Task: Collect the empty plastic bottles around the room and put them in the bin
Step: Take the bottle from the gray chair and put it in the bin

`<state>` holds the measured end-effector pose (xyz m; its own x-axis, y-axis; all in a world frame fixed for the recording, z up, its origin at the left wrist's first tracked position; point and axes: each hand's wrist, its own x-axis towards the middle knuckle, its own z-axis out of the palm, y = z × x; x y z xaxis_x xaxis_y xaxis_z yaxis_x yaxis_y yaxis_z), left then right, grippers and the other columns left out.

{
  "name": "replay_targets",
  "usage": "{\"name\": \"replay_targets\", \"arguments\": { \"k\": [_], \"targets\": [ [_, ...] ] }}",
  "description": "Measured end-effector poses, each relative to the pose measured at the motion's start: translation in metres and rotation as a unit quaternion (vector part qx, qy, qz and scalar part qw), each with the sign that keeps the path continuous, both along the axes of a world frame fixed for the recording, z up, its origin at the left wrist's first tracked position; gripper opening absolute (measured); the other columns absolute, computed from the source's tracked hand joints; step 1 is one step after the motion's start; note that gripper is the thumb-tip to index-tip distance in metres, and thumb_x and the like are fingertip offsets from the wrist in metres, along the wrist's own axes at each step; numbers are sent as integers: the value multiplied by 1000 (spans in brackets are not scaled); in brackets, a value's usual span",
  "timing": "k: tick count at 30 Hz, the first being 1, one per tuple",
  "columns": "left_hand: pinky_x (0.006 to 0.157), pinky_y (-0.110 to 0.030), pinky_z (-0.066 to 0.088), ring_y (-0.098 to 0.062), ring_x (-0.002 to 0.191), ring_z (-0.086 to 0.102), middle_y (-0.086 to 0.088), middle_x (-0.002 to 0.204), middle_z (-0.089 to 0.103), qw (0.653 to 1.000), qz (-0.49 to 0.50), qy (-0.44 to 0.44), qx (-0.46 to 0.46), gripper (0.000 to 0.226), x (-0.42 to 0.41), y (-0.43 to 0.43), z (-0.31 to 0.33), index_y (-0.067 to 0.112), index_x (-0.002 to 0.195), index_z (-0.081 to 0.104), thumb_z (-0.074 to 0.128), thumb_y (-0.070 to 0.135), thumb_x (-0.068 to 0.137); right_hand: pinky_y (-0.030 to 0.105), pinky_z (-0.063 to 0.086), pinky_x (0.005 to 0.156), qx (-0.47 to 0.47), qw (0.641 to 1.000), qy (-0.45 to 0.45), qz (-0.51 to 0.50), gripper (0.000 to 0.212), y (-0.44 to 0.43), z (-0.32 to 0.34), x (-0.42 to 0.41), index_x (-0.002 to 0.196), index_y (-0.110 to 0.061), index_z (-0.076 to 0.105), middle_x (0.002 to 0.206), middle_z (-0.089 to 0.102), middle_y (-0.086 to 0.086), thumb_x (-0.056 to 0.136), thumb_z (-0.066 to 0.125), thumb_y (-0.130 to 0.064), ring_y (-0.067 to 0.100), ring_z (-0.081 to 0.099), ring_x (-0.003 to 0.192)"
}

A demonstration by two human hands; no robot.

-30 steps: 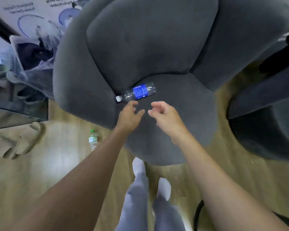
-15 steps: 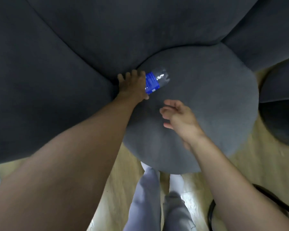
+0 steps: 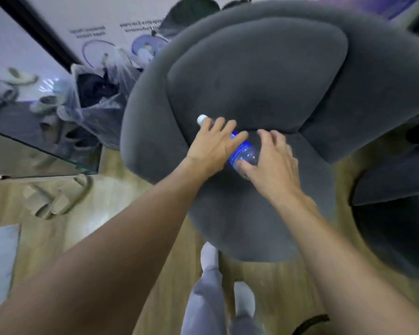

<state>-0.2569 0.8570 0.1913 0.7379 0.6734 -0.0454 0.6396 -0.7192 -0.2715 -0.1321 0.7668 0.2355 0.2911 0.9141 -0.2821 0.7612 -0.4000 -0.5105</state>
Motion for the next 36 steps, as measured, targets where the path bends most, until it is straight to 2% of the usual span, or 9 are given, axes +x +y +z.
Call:
{"name": "replay_targets", "arguments": {
  "k": [7,11,13,17,21,26,31,33,36],
  "targets": [
    [95,-40,46,-29,145,32,-8,162,24,965,66,-234,-98,68,-51,-72,187,34,149,38,56,17,85,42,58,70,-17,843,536,-48,52,-50,148,-22,127,-16,52,113,72,13,81,78,-17,23,71,83],
    [100,-43,48,-25,104,65,-6,117,69,660,329,-611,-288,52,-98,-110,272,30,122,62,47,46,75,33,56,63,48,808,586,33,51,-73,215,-82,123,-19,56,106,72,6,78,76,-4,19,69,81],
    [87,-38,53,-19,83,66,-5,91,71,615,334,-656,-282,31,-123,-140,320,17,93,67,57,45,88,42,59,75,59,800,591,91,53,-86,247,-120,123,-17,57,108,73,8,77,76,-1,23,70,90],
    [76,-26,57,-10,75,69,-2,92,74,631,316,-683,-189,30,-190,-209,386,16,109,68,74,33,85,44,55,84,74,773,609,161,40,-112,301,-188,122,-12,59,108,71,6,83,60,-5,22,68,96],
    [75,-21,56,-8,85,70,-2,100,75,680,316,-641,-163,32,-266,-293,430,26,113,67,77,31,83,27,49,61,113,715,675,143,32,-155,354,-260,116,-19,61,84,70,-9,84,58,-26,7,65,73],
    [80,-20,50,-3,85,67,11,94,72,686,364,-630,-25,20,-360,-415,450,34,109,65,67,40,90,33,49,70,97,685,686,224,26,-244,388,-367,118,-25,59,102,60,-2,96,57,-38,15,64,88],
    [74,-42,58,-14,66,61,-3,82,68,486,448,-749,39,34,-463,-551,436,20,86,70,54,48,95,23,46,54,76,648,712,259,7,-355,405,-480,99,-29,56,88,62,-7,94,59,-33,10,63,73],
    [61,-35,54,-16,62,61,-5,87,67,371,421,-827,-25,35,-495,-608,430,20,99,69,55,51,93,26,48,58,80,637,717,271,16,-398,408,-522,96,-28,54,85,64,-8,85,63,-36,10,64,72],
    [48,-23,42,-23,70,61,-9,95,66,292,418,-860,32,34,-542,-683,420,22,106,65,57,52,91,34,50,70,51,622,724,292,16,-462,408,-583,95,-29,55,87,67,-9,85,63,-38,12,65,77]
  ]
}}
